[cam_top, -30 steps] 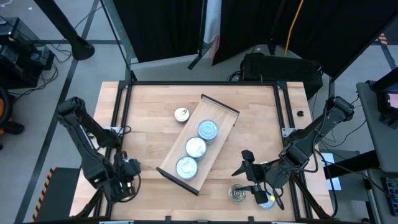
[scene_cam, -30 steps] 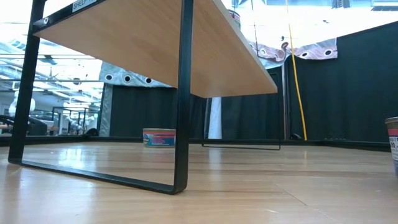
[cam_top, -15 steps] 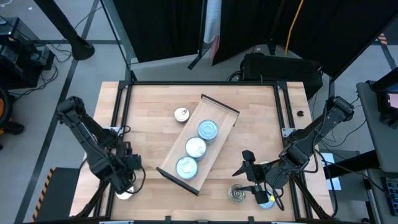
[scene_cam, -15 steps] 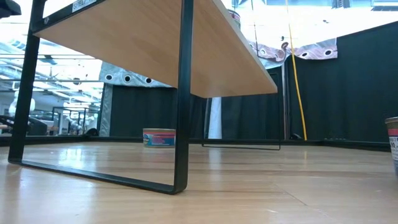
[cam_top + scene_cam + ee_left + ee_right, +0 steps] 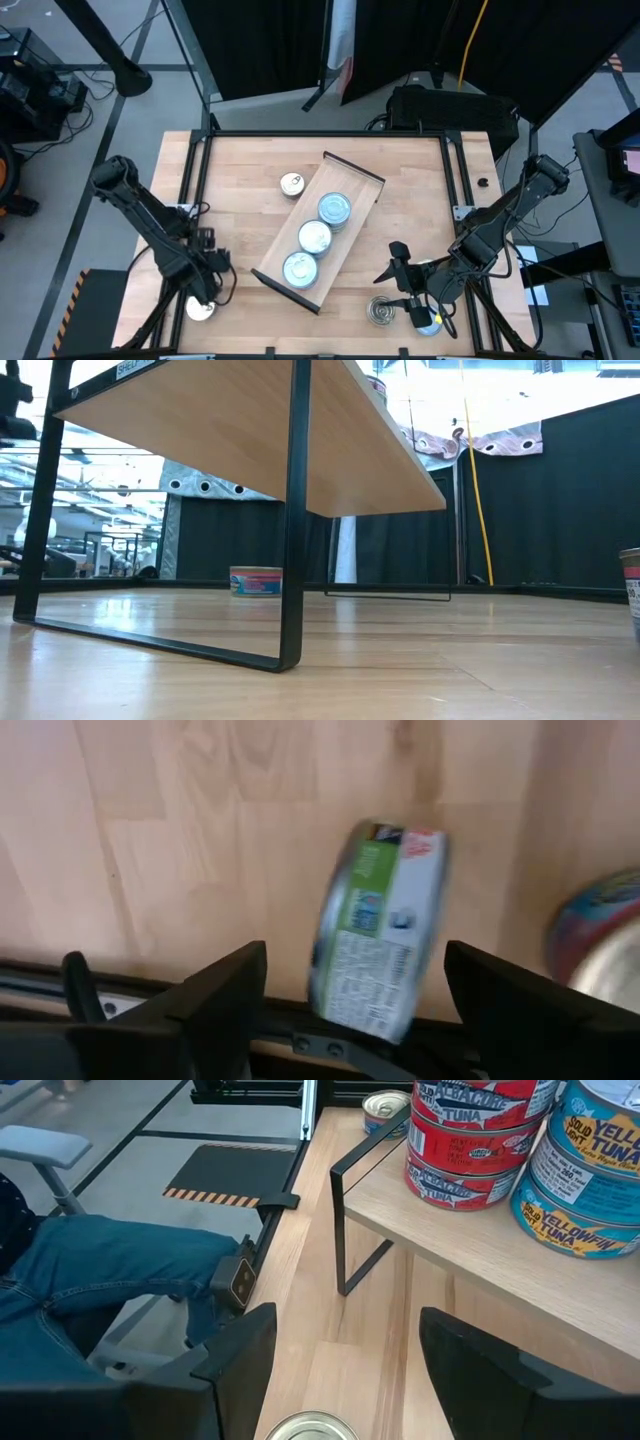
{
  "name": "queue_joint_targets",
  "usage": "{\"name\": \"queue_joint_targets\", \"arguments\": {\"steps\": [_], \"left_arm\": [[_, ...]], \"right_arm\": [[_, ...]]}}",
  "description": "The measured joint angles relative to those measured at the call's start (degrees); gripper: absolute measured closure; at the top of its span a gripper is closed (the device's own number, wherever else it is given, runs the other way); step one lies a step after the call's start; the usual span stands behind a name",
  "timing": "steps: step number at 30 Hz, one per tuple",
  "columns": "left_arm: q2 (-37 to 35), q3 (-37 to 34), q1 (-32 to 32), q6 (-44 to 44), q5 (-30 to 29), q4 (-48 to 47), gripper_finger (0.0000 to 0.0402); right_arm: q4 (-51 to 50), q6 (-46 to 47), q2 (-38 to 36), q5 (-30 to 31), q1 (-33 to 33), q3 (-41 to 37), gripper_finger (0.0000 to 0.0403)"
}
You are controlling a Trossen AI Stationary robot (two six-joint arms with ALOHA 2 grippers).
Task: Stack canned seafood by type on shelf
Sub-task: Stack the green tuna can on top of the other green tuna can on the shelf
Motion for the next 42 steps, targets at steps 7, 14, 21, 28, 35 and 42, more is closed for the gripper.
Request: {"name": "queue_joint_targets", "arguments": {"steps": [7, 14, 21, 28, 35, 42], "left_arm": [[0.2, -3.3, 2.5, 0.5, 0.7, 3.9, 0.0113], [0.2, -5.0, 5.3, 2.9, 2.7, 10.2, 0.0217], [0.2, -1.3, 6.8, 2.9, 7.2, 9.6, 0.0262], [0.0, 13.8, 6.8, 2.8, 5.9, 0.5, 0.0262], [-0.1, 36.8, 6.7, 9.8, -2.9, -3.2, 0.0262], [-0.1, 53.1, 13.0, 27.7, -9.1, 5.1, 0.0262]], "right_arm": [[0.6, -1.9, 0.0, 0.0, 0.0, 0.0, 0.0165], [2.4, -12.0, 0.5, 2.7, 0.0, 0.0, 0.0165], [1.8, -23.1, 0.6, 9.5, -0.4, 0.0, 0.0165], [2.3, -32.9, 0.6, 19.1, -0.4, 0.0, 0.0165], [4.9, -55.9, 0.6, 24.4, -0.4, 0.0, 0.0165], [20.1, -94.6, 0.6, 24.3, -0.2, 0.0, 0.0165]]}}
